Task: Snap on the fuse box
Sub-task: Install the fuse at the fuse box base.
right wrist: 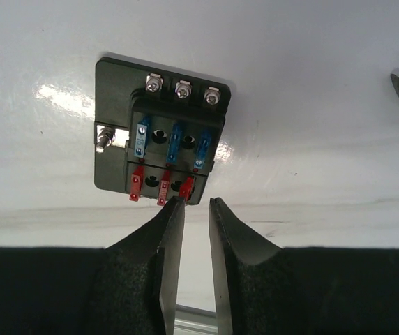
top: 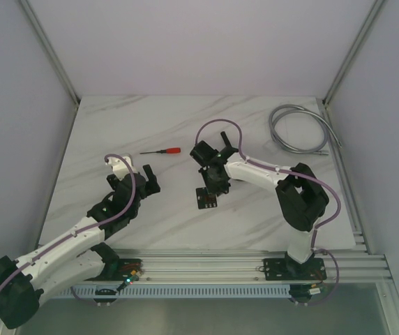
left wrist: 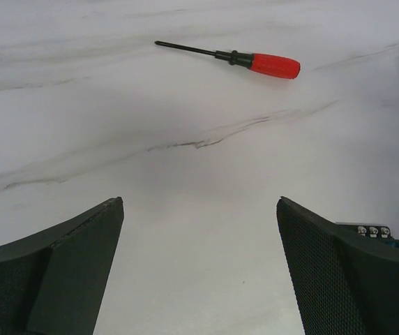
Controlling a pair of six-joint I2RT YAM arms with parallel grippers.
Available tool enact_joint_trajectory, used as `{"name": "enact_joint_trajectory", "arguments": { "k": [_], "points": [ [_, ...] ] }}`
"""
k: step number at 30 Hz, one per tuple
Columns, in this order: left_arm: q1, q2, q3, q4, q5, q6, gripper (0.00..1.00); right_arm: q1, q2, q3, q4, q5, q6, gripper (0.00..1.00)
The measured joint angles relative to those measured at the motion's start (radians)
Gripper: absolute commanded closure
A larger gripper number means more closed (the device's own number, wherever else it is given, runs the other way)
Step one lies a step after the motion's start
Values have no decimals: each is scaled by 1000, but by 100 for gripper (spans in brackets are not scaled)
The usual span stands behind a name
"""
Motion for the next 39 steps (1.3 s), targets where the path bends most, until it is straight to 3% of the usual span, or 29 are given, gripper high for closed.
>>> {"name": "enact_joint_trajectory", "arguments": {
  "k": [8,26,39],
  "points": [
    [0,0,0,0,2,0,0,0,-24,-40,32,-11,20,77],
    [1,0,0,0,6,0,0,7,-83,-68,46,7,48,72],
    [5,0,0,0,9,0,0,7,-72,-68,72,7,70,77]
  ]
}}
